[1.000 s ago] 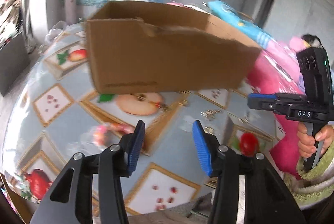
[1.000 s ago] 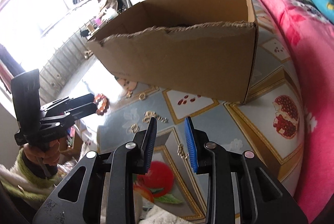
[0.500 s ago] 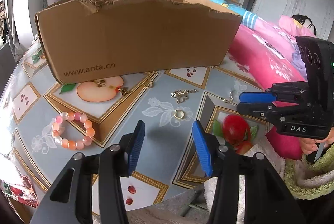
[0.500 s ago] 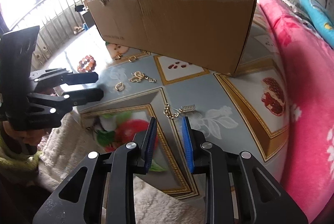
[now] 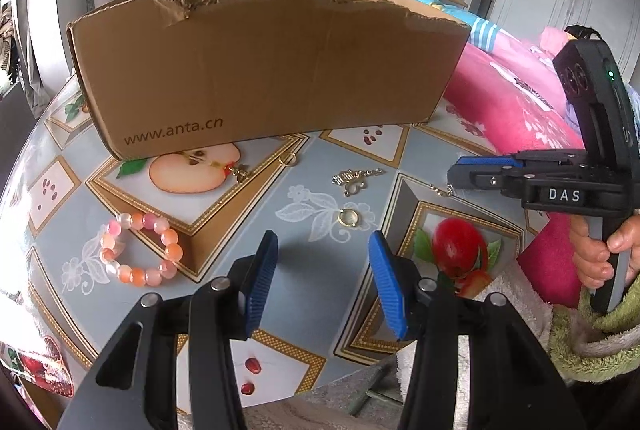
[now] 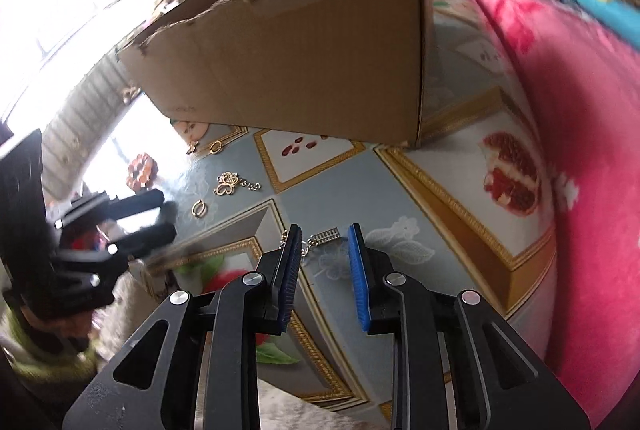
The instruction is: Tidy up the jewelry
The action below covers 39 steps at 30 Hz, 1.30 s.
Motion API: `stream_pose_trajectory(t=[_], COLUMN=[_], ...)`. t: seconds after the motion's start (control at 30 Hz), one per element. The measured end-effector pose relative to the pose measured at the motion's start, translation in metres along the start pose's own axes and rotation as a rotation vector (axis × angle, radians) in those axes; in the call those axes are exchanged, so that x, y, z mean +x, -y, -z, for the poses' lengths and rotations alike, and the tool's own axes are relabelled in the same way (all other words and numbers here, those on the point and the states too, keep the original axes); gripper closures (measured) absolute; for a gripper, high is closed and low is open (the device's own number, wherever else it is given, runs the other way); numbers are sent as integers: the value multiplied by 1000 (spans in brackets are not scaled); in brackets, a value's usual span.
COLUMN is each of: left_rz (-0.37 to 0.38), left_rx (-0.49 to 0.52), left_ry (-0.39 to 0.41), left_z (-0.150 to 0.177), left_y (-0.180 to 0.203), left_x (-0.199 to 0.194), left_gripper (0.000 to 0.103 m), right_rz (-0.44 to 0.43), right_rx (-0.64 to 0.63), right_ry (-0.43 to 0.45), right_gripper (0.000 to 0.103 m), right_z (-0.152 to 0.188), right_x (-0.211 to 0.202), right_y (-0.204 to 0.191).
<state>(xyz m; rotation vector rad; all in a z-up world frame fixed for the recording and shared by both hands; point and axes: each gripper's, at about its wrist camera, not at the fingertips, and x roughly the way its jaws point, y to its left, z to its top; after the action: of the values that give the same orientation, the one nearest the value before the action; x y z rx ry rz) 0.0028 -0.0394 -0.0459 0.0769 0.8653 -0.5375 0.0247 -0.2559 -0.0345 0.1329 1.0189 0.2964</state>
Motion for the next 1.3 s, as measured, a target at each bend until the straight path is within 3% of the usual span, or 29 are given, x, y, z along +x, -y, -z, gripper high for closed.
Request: stream_pose_trajectory(t=[0.47, 0.7, 1.0, 1.2, 1.3], left_rz=[22, 26, 17, -1, -4], left_rx=[-19, -26, -24, -4, -3], left_ry=[15, 25, 33, 34, 35], left_z=[2, 5, 8, 10, 9], left_y=[-6, -9, -9, -5, -3], left_x=[-2, -6, -8, -8, -7], left_gripper=[57, 57, 57, 57, 57], right_rz=[195, 191, 43, -170, -164], right_rx=[-82, -45, 70, 137, 112], right_ry=[44, 30, 24, 106, 126], right_gripper=[81, 98, 102, 102, 102], right_z=[2, 1, -9, -19, -23], right_x=[10, 6, 0, -21, -23], right_y=[-31, -20, 7, 13, 11])
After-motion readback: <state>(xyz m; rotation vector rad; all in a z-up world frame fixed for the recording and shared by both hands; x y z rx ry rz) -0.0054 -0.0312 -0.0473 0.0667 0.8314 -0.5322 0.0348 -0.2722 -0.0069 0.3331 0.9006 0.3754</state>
